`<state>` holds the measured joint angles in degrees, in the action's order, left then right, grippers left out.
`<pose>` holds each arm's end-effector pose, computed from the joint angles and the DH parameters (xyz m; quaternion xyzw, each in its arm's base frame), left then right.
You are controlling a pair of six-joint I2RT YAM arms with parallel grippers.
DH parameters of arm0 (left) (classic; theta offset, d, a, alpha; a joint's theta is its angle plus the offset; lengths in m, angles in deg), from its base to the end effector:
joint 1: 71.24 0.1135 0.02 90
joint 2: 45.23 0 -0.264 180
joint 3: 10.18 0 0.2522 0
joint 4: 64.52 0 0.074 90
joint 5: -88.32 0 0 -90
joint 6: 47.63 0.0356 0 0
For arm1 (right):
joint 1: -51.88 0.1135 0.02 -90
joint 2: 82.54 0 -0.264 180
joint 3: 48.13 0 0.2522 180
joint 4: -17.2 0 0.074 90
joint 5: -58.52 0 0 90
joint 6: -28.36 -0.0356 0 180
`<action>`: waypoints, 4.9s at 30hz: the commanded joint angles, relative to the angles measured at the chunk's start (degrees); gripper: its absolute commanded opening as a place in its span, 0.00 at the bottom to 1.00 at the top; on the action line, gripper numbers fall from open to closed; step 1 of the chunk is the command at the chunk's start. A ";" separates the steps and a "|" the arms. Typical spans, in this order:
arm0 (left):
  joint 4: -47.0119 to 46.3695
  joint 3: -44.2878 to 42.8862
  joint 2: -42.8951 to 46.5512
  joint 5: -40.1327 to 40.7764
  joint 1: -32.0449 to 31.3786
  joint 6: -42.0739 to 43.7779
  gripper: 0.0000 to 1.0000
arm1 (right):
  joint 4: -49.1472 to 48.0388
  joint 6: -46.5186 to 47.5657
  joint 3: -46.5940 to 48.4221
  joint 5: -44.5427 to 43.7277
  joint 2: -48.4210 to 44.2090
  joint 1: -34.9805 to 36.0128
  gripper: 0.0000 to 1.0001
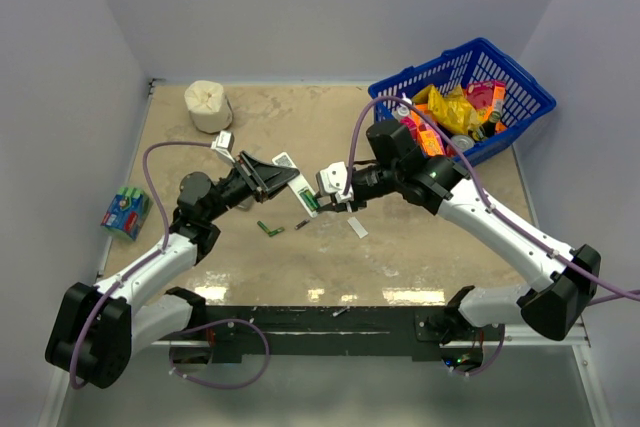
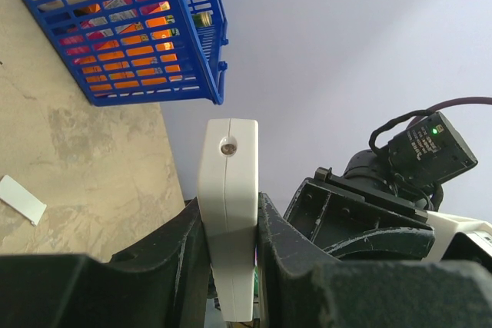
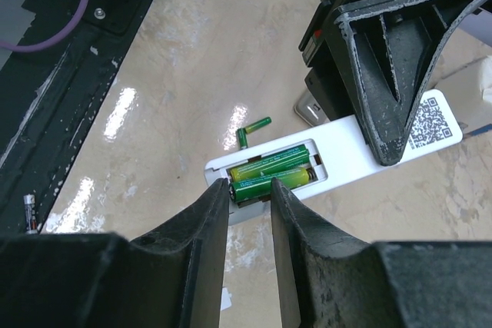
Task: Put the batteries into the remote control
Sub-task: Load the battery into the remote control.
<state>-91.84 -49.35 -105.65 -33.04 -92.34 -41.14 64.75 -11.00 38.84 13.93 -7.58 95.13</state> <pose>0.2066 -0.0996 0.2627 -0.1617 0.6548 -0.6770 0.2947 0.1856 0.2094 0.3634 -0.7199 0.4309 0.3153 0.4433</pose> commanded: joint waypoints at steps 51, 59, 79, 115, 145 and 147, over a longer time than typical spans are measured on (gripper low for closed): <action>-17.54 -3.68 -1.27 -7.76 0.27 -8.60 0.00 | -12.86 -3.60 -5.54 4.25 11.08 -3.08 0.04; -20.27 -3.77 -1.54 -8.55 0.36 -9.48 0.00 | -15.50 -7.56 -5.88 6.10 12.58 -4.31 0.02; -4.36 -1.93 -2.94 4.36 0.62 7.13 0.00 | -22.87 -25.39 0.35 3.74 2.83 -3.08 0.44; -19.21 4.58 3.12 20.02 1.06 -0.26 0.00 | -51.27 -102.93 -23.90 -32.23 -8.87 -2.90 0.79; -20.27 3.88 5.05 19.93 1.06 -2.10 0.00 | -56.46 -102.66 -24.70 -30.03 -7.90 0.00 0.43; -20.18 3.79 5.05 19.93 1.06 -2.19 0.00 | -56.63 -102.66 -24.69 -30.03 -7.81 0.09 0.42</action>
<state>-107.29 -44.58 -101.82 -13.80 -91.56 -42.58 11.50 -113.47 14.32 -16.82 -15.05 94.71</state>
